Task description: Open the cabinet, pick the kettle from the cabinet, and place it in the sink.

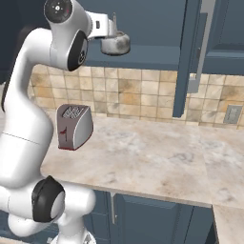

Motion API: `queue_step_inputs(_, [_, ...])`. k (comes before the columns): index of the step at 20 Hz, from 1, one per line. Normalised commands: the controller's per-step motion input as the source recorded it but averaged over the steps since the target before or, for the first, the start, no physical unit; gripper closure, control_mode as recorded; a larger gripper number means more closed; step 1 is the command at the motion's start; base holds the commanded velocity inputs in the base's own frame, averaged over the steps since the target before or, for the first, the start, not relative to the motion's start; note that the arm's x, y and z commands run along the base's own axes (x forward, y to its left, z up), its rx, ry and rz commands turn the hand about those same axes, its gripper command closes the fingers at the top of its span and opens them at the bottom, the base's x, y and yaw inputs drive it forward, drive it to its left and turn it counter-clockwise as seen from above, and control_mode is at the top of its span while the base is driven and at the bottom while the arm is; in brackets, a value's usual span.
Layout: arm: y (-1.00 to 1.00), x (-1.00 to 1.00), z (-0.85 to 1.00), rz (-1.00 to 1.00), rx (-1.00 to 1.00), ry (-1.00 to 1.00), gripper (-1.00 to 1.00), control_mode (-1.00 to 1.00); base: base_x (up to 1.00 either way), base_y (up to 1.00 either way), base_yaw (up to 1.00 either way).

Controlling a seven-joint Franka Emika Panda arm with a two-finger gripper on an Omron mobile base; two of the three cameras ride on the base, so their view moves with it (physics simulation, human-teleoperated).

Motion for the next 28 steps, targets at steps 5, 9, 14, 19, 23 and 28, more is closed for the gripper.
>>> queue_step_inputs(5, [0.00, 0.15, 0.09, 0.00, -0.02, 0.00, -1.00, -1.00, 0.00, 0.00, 0.00])
queue_step_inputs(9, [-0.01, 0.25, 0.11, 0.00, 0.00, 0.08, -1.00, -1.00, 0.00, 0.00, 0.00])
queue_step_inputs(14, [0.00, 0.32, 0.05, 0.00, 0.00, 0.18, -1.00, -1.00, 0.00, 0.00, 0.00])
queue_step_inputs(19, [0.00, 0.31, 0.00, 0.00, 0.00, 0.06, -1.00, -1.00, 0.00, 0.00, 0.00])
queue_step_inputs(23, [0.00, 0.25, 0.00, 0.00, 0.00, 0.00, -1.00, -1.00, 0.00, 0.00, 0.00])
queue_step_inputs(28, [-0.01, 0.19, 0.00, 0.00, 0.00, 0.00, -1.00, -1.00, 0.00, 0.00, 0.00])
